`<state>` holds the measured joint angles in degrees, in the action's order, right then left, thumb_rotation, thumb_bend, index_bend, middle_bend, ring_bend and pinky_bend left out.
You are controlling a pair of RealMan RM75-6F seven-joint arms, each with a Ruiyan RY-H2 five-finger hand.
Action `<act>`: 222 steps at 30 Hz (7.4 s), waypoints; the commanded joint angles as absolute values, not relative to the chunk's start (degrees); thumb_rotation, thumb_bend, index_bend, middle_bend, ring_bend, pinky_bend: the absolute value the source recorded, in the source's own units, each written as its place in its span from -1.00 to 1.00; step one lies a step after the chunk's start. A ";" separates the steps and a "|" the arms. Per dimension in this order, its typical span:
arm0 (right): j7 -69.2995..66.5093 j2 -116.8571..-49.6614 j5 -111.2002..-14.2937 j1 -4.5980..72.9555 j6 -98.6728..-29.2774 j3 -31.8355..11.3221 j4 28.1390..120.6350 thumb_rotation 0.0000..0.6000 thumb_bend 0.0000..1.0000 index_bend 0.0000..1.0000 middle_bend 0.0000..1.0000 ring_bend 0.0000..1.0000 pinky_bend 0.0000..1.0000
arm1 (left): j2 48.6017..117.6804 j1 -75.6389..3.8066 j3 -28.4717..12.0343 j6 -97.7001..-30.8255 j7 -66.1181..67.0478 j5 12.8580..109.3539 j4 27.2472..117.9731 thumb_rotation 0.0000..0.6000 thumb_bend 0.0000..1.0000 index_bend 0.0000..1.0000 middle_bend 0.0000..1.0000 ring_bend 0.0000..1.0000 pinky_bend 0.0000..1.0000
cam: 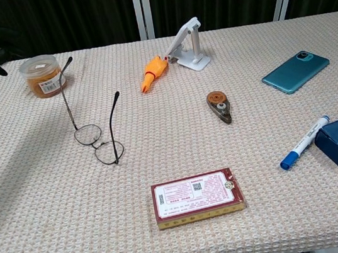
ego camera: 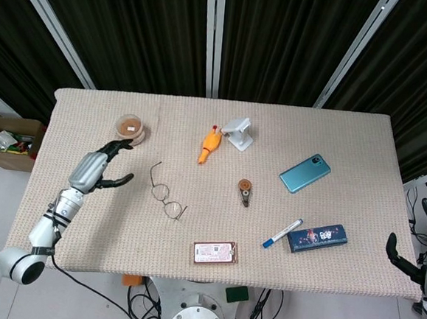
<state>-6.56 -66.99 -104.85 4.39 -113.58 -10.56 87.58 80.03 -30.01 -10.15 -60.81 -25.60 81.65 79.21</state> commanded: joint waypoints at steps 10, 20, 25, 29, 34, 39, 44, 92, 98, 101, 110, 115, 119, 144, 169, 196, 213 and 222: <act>-6.43 -67.94 -103.47 4.34 -112.89 -10.50 86.81 0.53 0.01 -1.00 -1.00 -1.00 -1.00 | 83.51 -35.40 -11.56 -54.40 -47.82 82.70 76.83 -1.00 -0.98 -0.90 -0.42 -0.90 -0.59; -6.68 -68.65 -102.99 4.42 -112.40 -10.25 86.01 0.54 0.02 -1.00 -1.00 -1.00 -1.00 | 84.39 -36.54 -8.38 -53.82 -45.10 84.57 79.58 -1.00 -0.98 -0.90 -0.51 -0.90 -0.59; -7.01 -68.86 -102.76 4.28 -112.45 -10.11 85.41 0.53 0.02 -1.00 -1.00 -1.00 -1.00 | 84.22 -36.55 -7.04 -54.81 -43.05 85.78 80.67 -1.00 -0.98 -0.90 -0.51 -0.90 -0.59; -7.48 -68.93 -102.35 4.29 -112.00 -9.92 85.15 0.54 0.01 -1.00 -1.00 -1.00 -1.00 | 84.41 -36.21 -5.30 -56.15 -38.85 87.43 81.05 -1.00 -0.98 -0.90 -0.51 -0.90 -0.59; -7.53 -69.00 -102.45 4.43 -111.78 -9.83 85.24 0.53 -0.01 -1.00 -1.00 -1.00 -1.00 | 85.12 -35.98 -3.44 -57.52 -34.90 89.21 81.27 -1.00 -0.98 -0.89 -0.52 -0.90 -0.59; -7.46 -69.08 -102.45 4.51 -111.47 -9.67 85.22 0.54 -0.01 -1.00 -1.00 -1.00 -1.00 | 85.42 -36.16 -1.94 -57.79 -34.24 90.51 81.48 -1.00 -0.98 -0.89 -0.53 -0.90 -0.59; -7.36 -69.21 -102.52 4.56 -111.33 -9.55 85.21 0.53 -0.01 -1.00 -1.00 -1.00 -1.00 | 86.06 -36.25 -0.93 -57.55 -34.52 90.53 81.38 -1.00 -0.98 -0.89 -0.54 -0.90 -0.59; -6.47 -68.81 -101.21 4.16 -108.98 -8.34 85.73 0.53 -0.01 -1.00 -1.00 -1.00 -1.00 | 82.47 -33.43 2.31 -58.44 -16.68 90.39 80.60 1.00 0.16 -0.85 1.00 0.81 0.88; -6.42 -68.58 -101.04 4.20 -108.72 -8.43 85.94 0.54 -0.01 -1.00 -1.00 -1.00 -1.00 | 83.91 -33.84 3.30 -57.20 -15.70 90.84 79.67 1.00 0.16 -0.85 1.00 0.81 0.88; -6.46 -68.73 -100.87 4.27 -108.40 -8.39 85.82 0.53 -0.01 -1.00 -1.00 -1.00 -1.00 | 83.93 -34.04 4.00 -56.66 -14.80 91.35 79.86 1.00 0.16 -0.85 1.00 0.81 0.88; -6.32 -68.95 -100.84 4.34 -108.09 -8.31 85.71 0.53 -0.01 -1.00 -1.00 -1.00 -1.00 | 82.95 -34.91 4.90 -52.91 -11.74 89.66 81.29 1.00 0.16 -0.84 1.00 0.80 0.88; -6.47 -68.77 -100.72 4.19 -108.21 -8.32 85.70 0.53 -0.01 -1.00 -1.00 -1.00 -1.00 | 82.67 -35.12 4.78 -51.99 -9.57 88.67 82.01 1.00 0.16 -0.81 0.99 0.80 0.88; -6.41 -68.84 -100.86 4.23 -108.26 -8.34 85.72 0.53 -0.01 -1.00 -1.00 -1.00 -1.00 | 83.01 -35.31 4.69 -51.21 -7.96 87.96 82.00 1.00 0.16 -0.79 0.99 0.80 0.88; -7.63 -68.43 -99.97 4.14 -109.27 -9.51 85.54 0.53 -0.01 -1.00 -1.00 -1.00 -1.00 | 76.65 -25.87 1.68 -80.09 -9.80 98.17 89.74 1.00 0.23 -0.77 0.99 0.80 0.88; -7.70 -68.69 -99.83 3.60 -109.62 -9.24 85.28 0.54 0.00 -1.00 -1.00 -1.00 -1.00 | 88.42 -29.54 7.20 -66.21 -6.14 102.63 86.86 1.00 0.28 -0.70 1.00 0.80 0.88; -7.34 -69.13 -100.74 3.54 -110.23 -9.08 84.85 0.53 0.00 -1.00 -1.00 -1.00 -1.00 | 87.75 -32.18 4.16 -56.18 -13.73 89.17 79.56 1.00 0.28 -0.76 1.00 0.81 0.89; -6.68 -68.59 -101.27 3.64 -109.72 -8.80 85.97 0.54 0.01 -1.00 -1.00 -1.00 -1.00 | 87.06 -32.48 2.72 -53.89 -10.81 85.35 81.03 1.00 0.28 -0.76 1.00 0.81 0.90; -7.05 -68.72 -100.74 3.03 -109.73 -8.33 84.75 0.54 -0.01 -1.00 -1.00 -1.00 -1.00 | 81.75 -27.40 0.14 -71.77 -12.78 91.59 87.81 1.00 0.18 -0.76 0.91 0.72 0.84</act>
<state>-6.93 -68.67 -100.84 3.17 -109.83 -8.52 85.04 84.41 -30.53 1.64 -63.03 -12.49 88.68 84.96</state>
